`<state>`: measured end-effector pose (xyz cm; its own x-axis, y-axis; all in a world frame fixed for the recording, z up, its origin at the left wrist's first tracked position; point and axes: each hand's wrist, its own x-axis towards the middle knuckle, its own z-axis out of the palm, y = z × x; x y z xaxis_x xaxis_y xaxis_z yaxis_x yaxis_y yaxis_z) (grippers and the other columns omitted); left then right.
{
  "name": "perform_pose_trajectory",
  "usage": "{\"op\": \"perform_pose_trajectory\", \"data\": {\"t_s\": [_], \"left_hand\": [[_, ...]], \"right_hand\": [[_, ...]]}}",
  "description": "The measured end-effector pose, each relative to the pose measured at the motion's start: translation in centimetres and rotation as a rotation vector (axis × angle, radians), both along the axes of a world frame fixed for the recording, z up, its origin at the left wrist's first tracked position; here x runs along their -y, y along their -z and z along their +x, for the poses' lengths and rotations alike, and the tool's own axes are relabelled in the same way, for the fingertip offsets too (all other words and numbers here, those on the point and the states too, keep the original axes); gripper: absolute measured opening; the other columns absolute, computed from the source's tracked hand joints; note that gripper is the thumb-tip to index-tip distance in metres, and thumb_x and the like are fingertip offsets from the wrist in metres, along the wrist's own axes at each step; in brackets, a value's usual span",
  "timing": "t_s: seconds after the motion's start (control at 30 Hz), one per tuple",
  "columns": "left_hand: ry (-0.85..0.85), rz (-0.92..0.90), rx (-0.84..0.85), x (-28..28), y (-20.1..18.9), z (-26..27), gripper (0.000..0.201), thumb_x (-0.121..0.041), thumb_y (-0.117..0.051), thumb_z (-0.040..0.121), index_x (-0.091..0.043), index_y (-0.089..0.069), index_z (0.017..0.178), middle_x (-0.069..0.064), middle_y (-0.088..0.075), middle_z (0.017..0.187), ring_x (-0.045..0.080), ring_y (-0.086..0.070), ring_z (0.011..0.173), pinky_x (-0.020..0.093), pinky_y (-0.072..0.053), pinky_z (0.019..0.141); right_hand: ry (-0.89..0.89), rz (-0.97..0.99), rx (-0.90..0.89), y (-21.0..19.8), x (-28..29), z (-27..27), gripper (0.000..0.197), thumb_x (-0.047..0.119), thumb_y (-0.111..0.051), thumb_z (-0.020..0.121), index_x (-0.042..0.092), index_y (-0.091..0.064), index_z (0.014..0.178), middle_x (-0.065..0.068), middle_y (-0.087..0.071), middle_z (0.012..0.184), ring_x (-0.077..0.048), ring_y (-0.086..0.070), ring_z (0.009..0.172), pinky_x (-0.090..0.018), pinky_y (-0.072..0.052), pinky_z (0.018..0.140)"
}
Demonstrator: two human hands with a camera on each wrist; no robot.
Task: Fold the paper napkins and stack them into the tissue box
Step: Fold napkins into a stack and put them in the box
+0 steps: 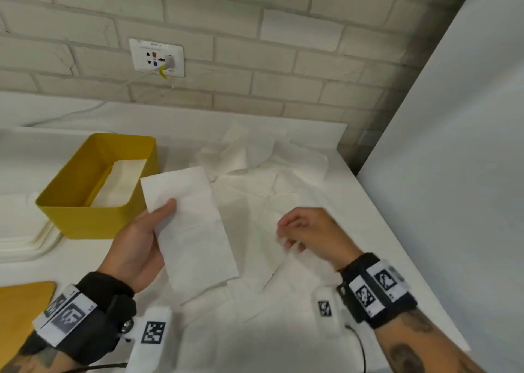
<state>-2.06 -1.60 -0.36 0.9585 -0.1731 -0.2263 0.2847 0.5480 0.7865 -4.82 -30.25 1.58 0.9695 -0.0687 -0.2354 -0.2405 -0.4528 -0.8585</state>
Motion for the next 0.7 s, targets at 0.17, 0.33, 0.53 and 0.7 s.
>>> {"op": "perform_pose_trajectory", "data": {"t_s": [0.17,0.33,0.53,0.7], "left_hand": [[-0.009,0.010,-0.010,0.2,0.2,-0.3,0.034,-0.020,-0.054,0.100,-0.015,-0.063,0.133,0.008,-0.074,0.123,0.024,-0.074,0.105,0.037,-0.063,0.081],[-0.018,0.037,-0.023,0.7,0.6,-0.8,0.033,-0.020,-0.054,0.101,-0.017,-0.062,0.133,0.007,-0.075,0.121,0.023,-0.075,0.103,0.036,-0.064,0.076],[-0.052,0.080,-0.036,0.0,0.7,-1.0,0.036,-0.023,-0.058,0.098,-0.019,-0.062,0.134,0.006,-0.075,0.122,0.026,-0.073,0.108,0.042,-0.061,0.081],[-0.054,0.108,0.005,0.3,-0.5,-0.3,0.035,-0.023,-0.058,0.099,-0.017,-0.063,0.133,0.005,-0.075,0.120,0.023,-0.075,0.103,0.039,-0.057,0.083]], "right_hand": [[0.138,-0.283,-0.021,0.9,2.6,3.3,0.024,0.036,-0.081,0.082,0.022,-0.071,0.100,-0.003,-0.068,0.102,-0.016,-0.065,0.091,-0.021,-0.046,0.070],[0.089,-0.318,-0.040,3.3,0.7,4.6,0.011,0.034,-0.080,0.082,0.031,-0.070,0.088,-0.002,-0.064,0.110,-0.019,-0.059,0.109,-0.022,-0.044,0.086],[0.076,-0.339,0.327,-0.4,2.4,4.7,0.012,0.024,-0.073,0.092,0.018,-0.078,0.102,0.002,-0.065,0.110,-0.013,-0.059,0.102,-0.009,-0.042,0.087],[0.072,-0.408,0.592,-5.0,3.1,4.5,0.008,0.019,-0.070,0.095,0.014,-0.075,0.099,0.004,-0.069,0.103,-0.006,-0.062,0.094,-0.018,-0.047,0.088]]}}
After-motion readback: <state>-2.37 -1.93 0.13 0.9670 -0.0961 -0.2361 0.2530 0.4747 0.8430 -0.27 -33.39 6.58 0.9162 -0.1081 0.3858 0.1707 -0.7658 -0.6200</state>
